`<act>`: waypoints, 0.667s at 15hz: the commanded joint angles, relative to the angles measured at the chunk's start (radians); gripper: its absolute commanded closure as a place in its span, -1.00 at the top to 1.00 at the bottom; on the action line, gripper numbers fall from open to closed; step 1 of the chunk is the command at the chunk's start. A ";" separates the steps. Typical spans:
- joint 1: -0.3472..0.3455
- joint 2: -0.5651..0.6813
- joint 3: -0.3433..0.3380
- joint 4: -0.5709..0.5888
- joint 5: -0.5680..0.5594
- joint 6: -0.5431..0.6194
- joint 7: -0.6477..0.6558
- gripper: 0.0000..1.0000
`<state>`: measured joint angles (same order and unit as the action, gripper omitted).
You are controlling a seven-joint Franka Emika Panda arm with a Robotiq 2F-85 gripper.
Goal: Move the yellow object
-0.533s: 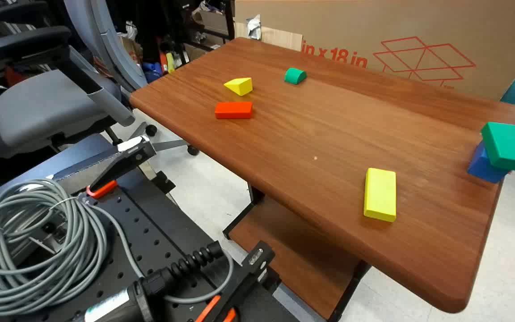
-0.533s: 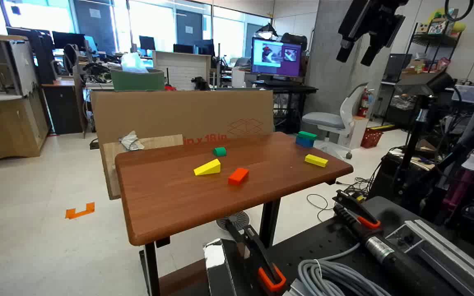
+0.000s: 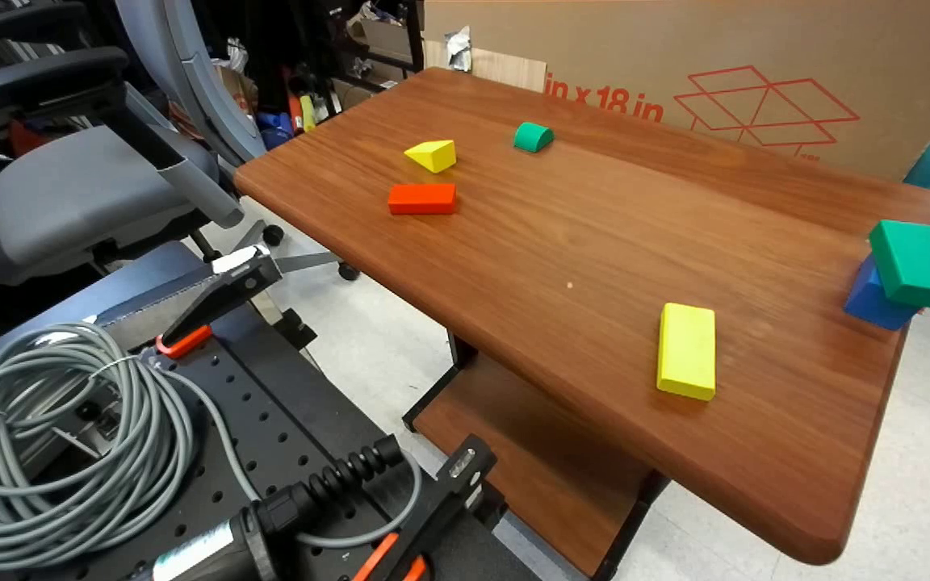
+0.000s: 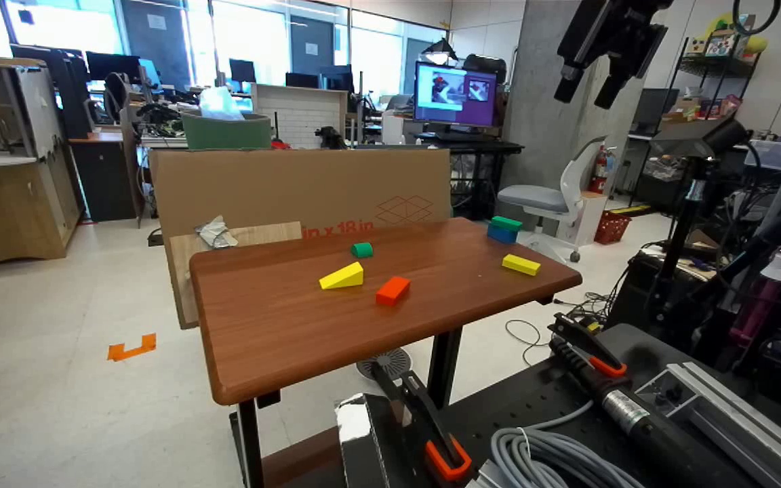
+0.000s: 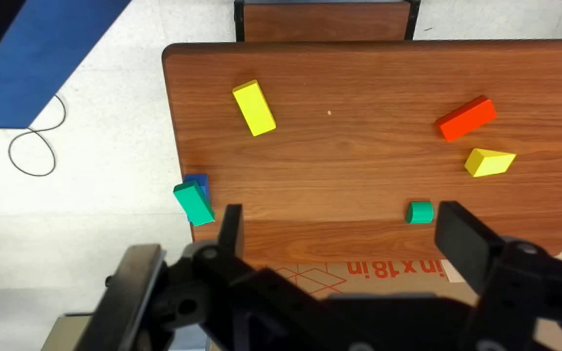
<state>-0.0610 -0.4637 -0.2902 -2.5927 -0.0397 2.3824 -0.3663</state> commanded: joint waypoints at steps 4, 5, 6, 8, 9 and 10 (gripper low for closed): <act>-0.039 0.053 0.039 0.043 -0.027 -0.025 0.039 1.00; -0.048 0.065 0.049 0.050 -0.044 -0.030 0.055 1.00; -0.058 0.081 0.059 0.061 -0.065 -0.034 0.069 1.00; -0.071 0.113 0.074 0.090 -0.098 -0.053 0.094 1.00; -0.074 0.130 0.079 0.105 -0.109 -0.064 0.100 1.00; -0.074 0.154 0.080 0.129 -0.118 -0.079 0.099 1.00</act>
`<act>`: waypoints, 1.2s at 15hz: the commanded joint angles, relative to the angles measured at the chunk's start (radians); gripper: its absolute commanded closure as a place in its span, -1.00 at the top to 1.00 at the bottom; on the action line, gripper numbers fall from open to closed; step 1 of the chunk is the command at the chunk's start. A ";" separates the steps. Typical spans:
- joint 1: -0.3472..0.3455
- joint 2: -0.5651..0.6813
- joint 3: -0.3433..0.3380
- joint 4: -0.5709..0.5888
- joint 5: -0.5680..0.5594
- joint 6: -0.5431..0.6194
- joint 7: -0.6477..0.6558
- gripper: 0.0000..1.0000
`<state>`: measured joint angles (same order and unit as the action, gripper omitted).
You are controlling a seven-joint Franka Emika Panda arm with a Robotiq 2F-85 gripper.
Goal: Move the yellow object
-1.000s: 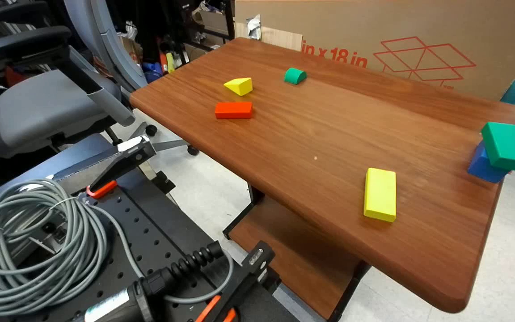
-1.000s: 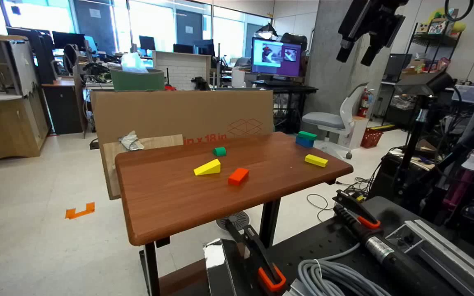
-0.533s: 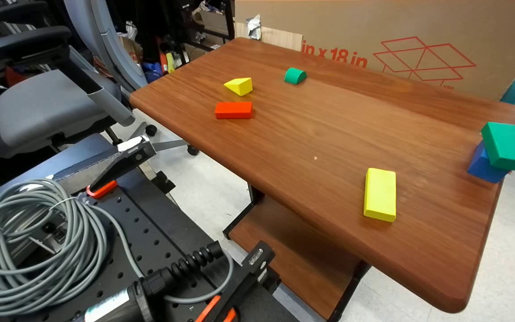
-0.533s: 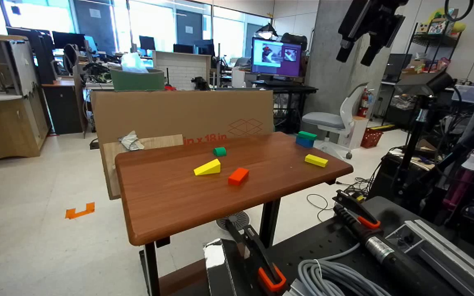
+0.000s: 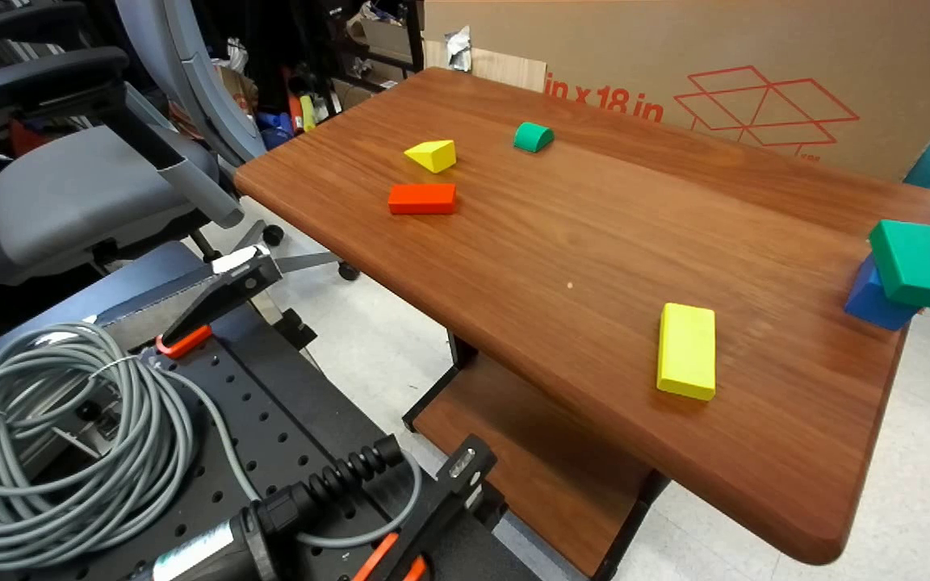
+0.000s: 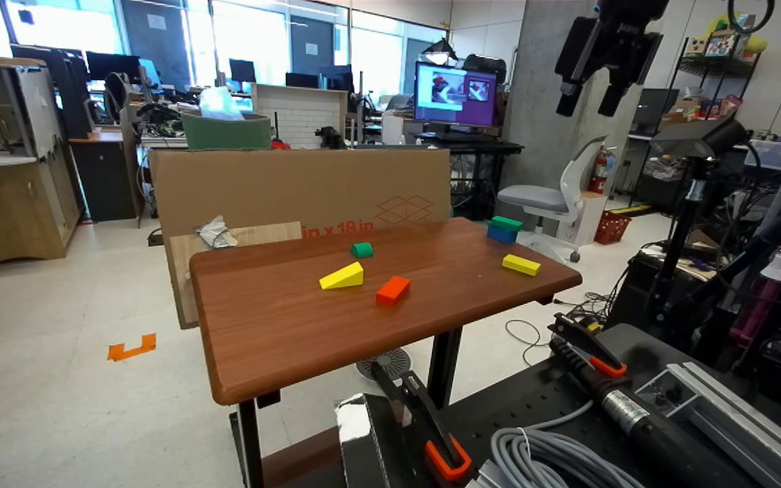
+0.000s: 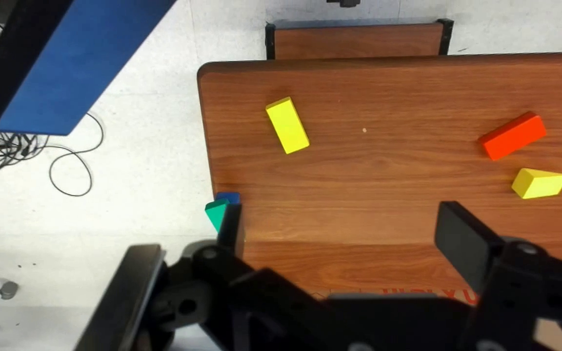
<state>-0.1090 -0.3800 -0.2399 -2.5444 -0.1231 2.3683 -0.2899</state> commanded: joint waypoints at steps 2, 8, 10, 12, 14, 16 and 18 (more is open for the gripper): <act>-0.017 0.124 0.028 0.131 -0.054 -0.088 -0.011 1.00; -0.012 0.305 0.029 0.289 -0.111 -0.122 -0.170 1.00; -0.016 0.379 0.037 0.337 -0.163 -0.113 -0.196 1.00; -0.016 0.458 0.043 0.388 -0.165 -0.106 -0.240 1.00; -0.018 0.539 0.057 0.442 -0.151 -0.097 -0.269 1.00; -0.022 0.609 0.080 0.487 -0.116 -0.090 -0.288 1.00; -0.028 0.667 0.106 0.515 -0.087 -0.079 -0.287 1.00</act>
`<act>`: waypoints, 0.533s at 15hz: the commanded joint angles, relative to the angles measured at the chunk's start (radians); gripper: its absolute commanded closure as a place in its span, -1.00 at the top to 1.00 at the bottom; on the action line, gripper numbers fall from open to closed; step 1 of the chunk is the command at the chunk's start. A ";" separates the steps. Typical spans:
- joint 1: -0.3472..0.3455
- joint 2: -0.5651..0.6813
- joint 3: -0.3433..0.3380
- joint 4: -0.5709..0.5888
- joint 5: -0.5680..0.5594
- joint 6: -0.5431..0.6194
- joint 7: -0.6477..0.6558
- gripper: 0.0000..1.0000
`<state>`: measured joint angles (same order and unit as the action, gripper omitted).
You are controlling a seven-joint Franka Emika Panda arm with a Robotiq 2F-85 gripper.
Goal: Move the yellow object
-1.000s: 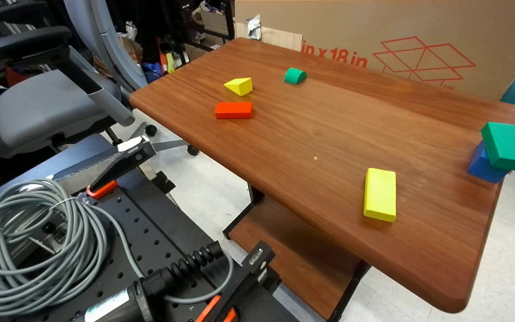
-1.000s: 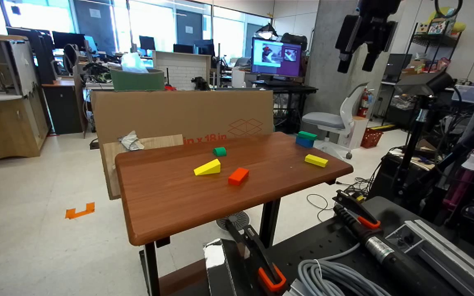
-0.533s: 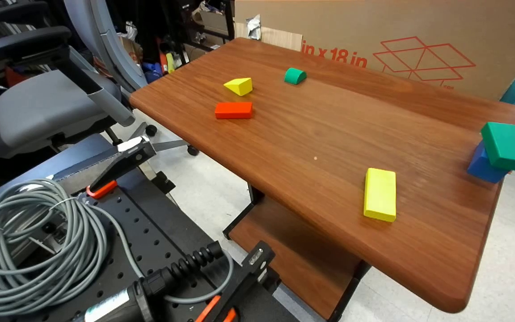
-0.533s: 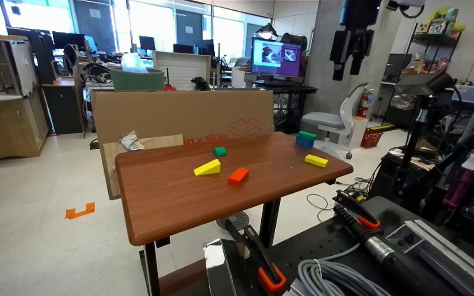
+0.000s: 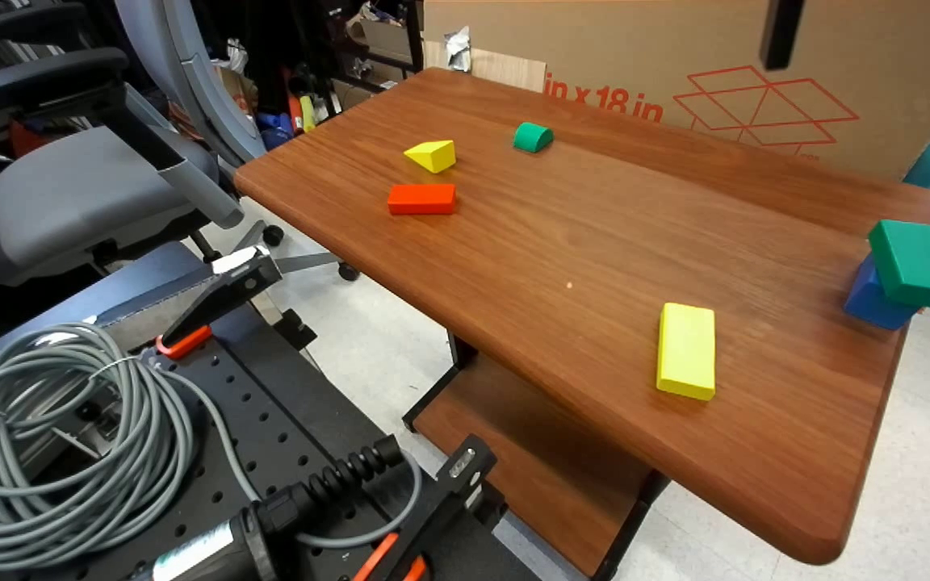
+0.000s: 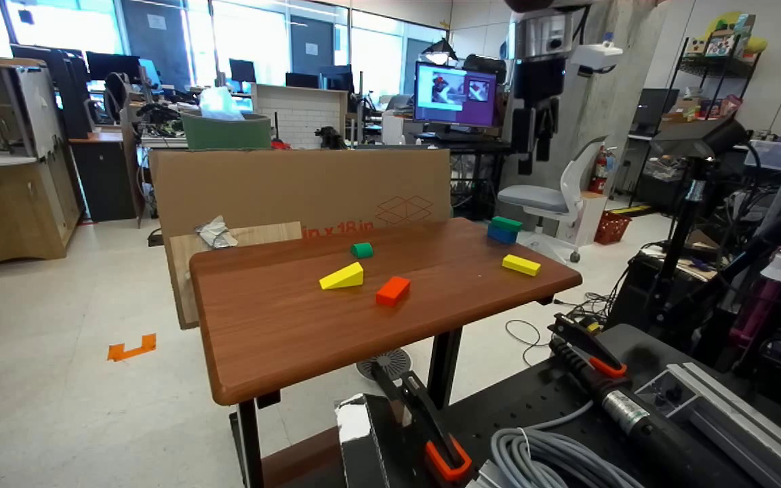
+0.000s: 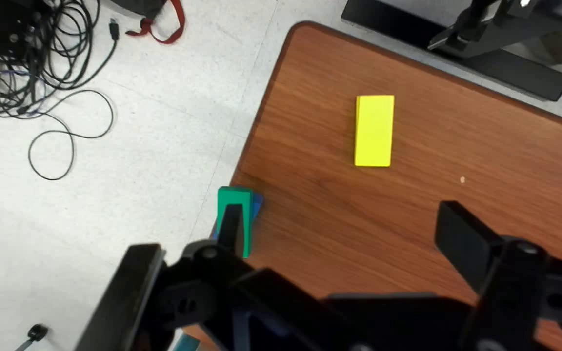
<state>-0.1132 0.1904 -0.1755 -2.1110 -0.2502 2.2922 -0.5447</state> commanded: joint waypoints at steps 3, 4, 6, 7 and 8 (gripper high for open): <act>-0.037 0.176 0.074 0.122 0.074 0.008 -0.034 1.00; -0.039 0.195 0.081 0.129 0.075 0.012 -0.036 1.00; -0.040 0.219 0.085 0.120 0.046 0.033 -0.031 1.00; -0.041 0.227 0.087 0.114 0.039 0.038 -0.032 1.00; -0.041 0.231 0.087 0.099 0.027 0.050 -0.035 1.00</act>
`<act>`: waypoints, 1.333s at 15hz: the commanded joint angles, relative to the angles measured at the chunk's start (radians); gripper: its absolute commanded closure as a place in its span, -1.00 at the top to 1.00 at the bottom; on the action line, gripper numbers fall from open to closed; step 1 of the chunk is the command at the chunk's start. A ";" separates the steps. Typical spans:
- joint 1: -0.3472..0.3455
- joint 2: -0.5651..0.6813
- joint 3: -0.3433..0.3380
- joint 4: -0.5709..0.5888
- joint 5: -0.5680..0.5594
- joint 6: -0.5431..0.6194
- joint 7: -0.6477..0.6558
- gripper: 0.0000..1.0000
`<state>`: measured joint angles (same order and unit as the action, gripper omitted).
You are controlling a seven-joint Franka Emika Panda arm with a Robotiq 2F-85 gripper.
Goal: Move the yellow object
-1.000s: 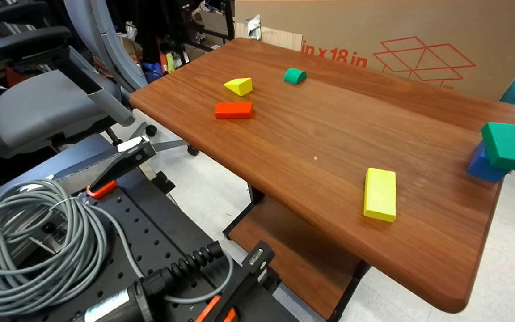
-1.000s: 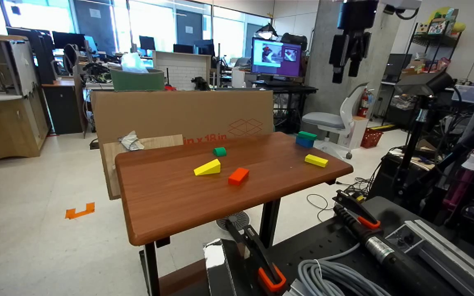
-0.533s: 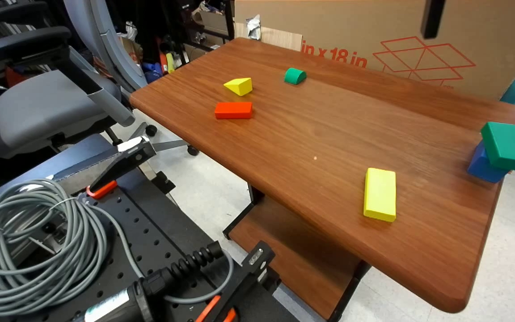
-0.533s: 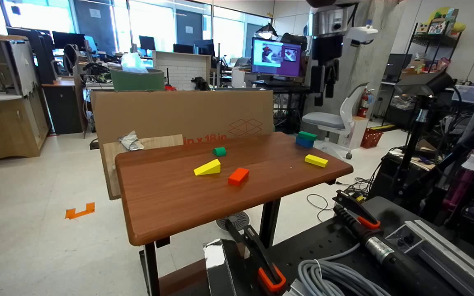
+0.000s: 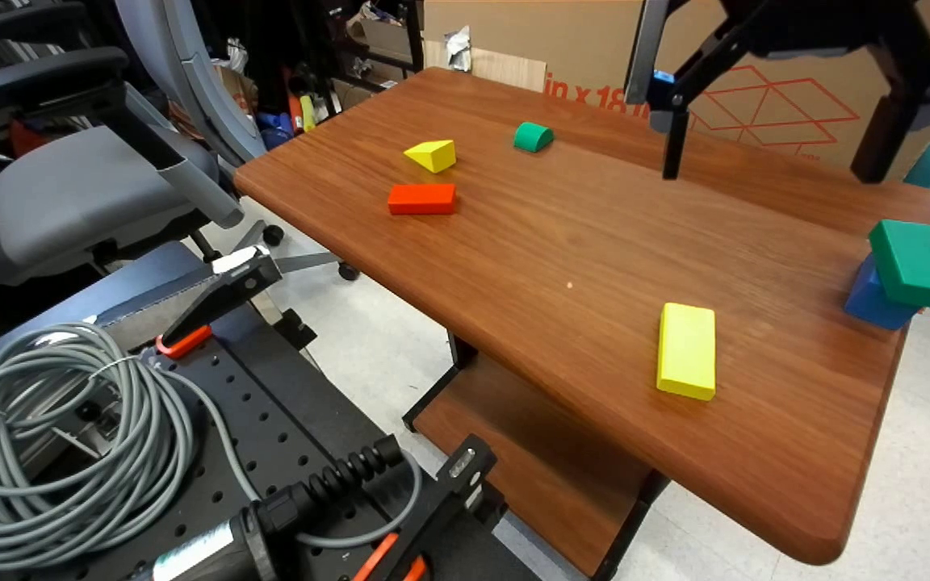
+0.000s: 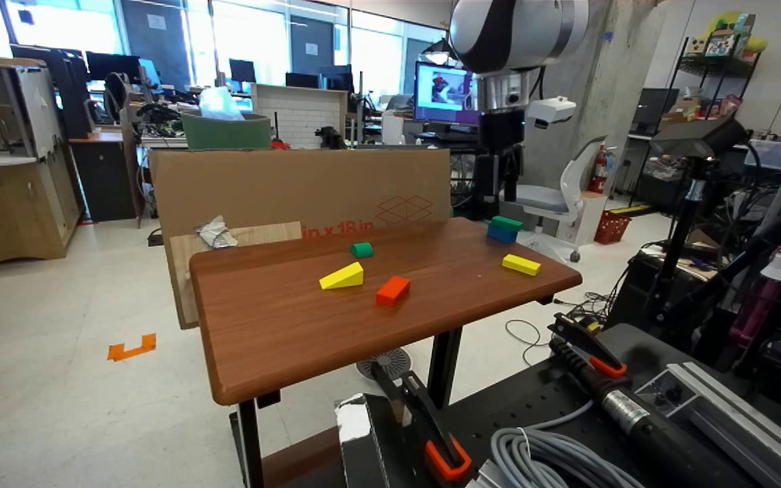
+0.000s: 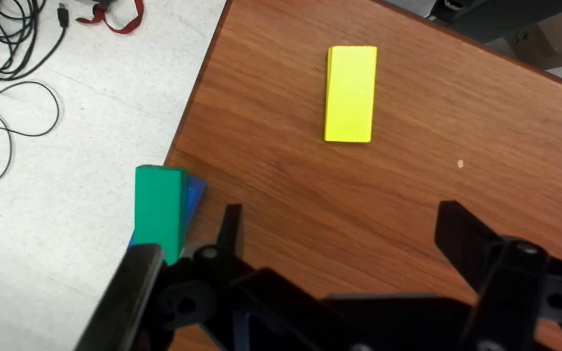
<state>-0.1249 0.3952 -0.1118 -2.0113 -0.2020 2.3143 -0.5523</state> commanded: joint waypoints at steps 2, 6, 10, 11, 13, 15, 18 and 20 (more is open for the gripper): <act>-0.025 0.038 0.020 -0.021 -0.051 0.040 -0.029 1.00; -0.013 0.063 0.005 -0.063 -0.131 0.076 -0.002 1.00; -0.017 0.101 0.006 -0.054 -0.152 0.062 -0.001 1.00; -0.019 0.112 0.009 -0.045 -0.149 0.056 -0.004 1.00; -0.024 0.123 0.011 -0.036 -0.142 0.048 -0.003 1.00; -0.025 0.125 0.012 -0.045 -0.140 0.049 -0.001 1.00; -0.024 0.135 0.008 -0.039 -0.139 0.041 0.014 1.00; -0.026 0.139 0.010 -0.034 -0.134 0.030 0.023 0.47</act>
<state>-0.1323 0.5194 -0.1123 -2.0644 -0.3246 2.3583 -0.5479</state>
